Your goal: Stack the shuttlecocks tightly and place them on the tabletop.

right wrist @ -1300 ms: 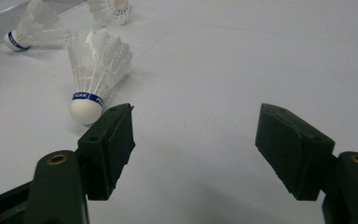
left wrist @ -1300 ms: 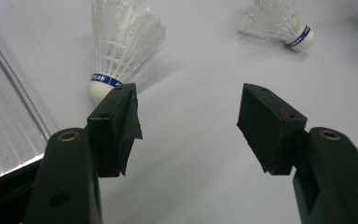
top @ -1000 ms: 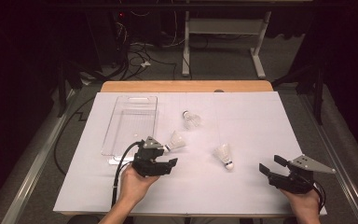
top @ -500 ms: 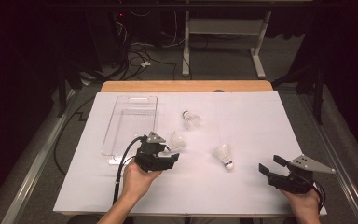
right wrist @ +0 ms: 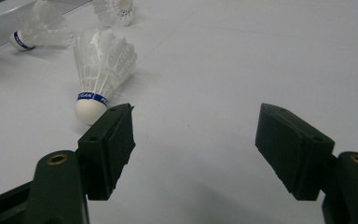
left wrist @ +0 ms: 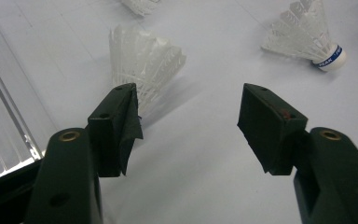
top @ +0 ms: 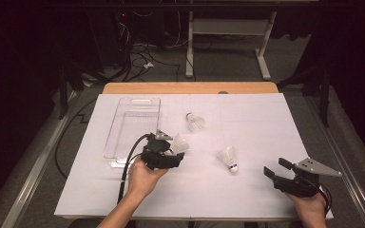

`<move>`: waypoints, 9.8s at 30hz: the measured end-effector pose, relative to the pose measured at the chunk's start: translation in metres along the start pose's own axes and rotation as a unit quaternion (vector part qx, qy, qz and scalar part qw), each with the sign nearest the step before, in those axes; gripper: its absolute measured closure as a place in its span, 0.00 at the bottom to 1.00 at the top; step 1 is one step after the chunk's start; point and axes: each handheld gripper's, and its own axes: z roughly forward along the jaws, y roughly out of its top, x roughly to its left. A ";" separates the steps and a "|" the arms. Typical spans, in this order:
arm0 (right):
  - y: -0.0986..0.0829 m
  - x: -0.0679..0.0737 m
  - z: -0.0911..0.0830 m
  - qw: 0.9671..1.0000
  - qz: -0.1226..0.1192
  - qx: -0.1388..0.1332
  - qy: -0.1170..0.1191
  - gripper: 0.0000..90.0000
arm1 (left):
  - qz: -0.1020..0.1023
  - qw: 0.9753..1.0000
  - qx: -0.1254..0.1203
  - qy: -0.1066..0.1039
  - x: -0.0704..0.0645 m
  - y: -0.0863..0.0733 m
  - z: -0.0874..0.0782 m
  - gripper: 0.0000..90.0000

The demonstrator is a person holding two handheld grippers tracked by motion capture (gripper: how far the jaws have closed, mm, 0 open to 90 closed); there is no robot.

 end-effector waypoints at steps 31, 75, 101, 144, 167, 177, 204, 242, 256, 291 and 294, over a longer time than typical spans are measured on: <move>0.000 0.001 0.001 1.000 -0.001 0.003 0.002 0.31 | -0.025 0.999 0.021 0.018 0.012 0.028 0.011 0.40; 0.000 0.002 0.002 1.000 -0.003 0.004 0.005 0.31 | -0.050 0.998 0.042 0.026 0.027 0.043 0.034 0.39; 0.000 0.001 0.002 1.000 -0.002 0.003 0.008 0.31 | -0.070 0.993 0.079 0.050 0.029 0.070 0.052 0.39; 0.000 0.001 0.001 1.000 -0.004 0.001 0.007 0.31 | -0.051 0.990 0.130 0.032 0.027 0.065 0.060 0.92; 0.000 0.001 0.002 1.000 -0.003 0.001 0.008 0.31 | -0.003 0.995 0.090 0.046 0.035 0.072 0.045 0.99; 0.000 0.001 0.002 1.000 -0.002 0.001 0.008 0.31 | 0.012 0.996 0.075 0.054 0.043 0.087 0.047 0.99; 0.000 0.001 0.003 1.000 0.001 0.002 0.010 0.31 | 0.023 0.997 0.057 0.052 0.041 0.090 0.070 0.99; 0.000 0.001 0.002 1.000 -0.003 0.001 0.014 0.31 | 0.028 0.996 0.070 0.043 0.017 0.095 0.098 0.88; 0.000 0.001 0.002 1.000 -0.002 0.001 0.014 0.31 | 0.029 0.996 0.075 0.038 0.015 0.094 0.099 0.82; 0.000 0.001 0.002 1.000 -0.002 0.001 0.016 0.31 | 0.024 0.996 0.085 0.029 0.014 0.093 0.098 0.67; 0.000 0.001 0.002 1.000 -0.001 0.001 0.015 0.31 | 0.025 0.996 0.084 0.028 0.014 0.093 0.097 0.66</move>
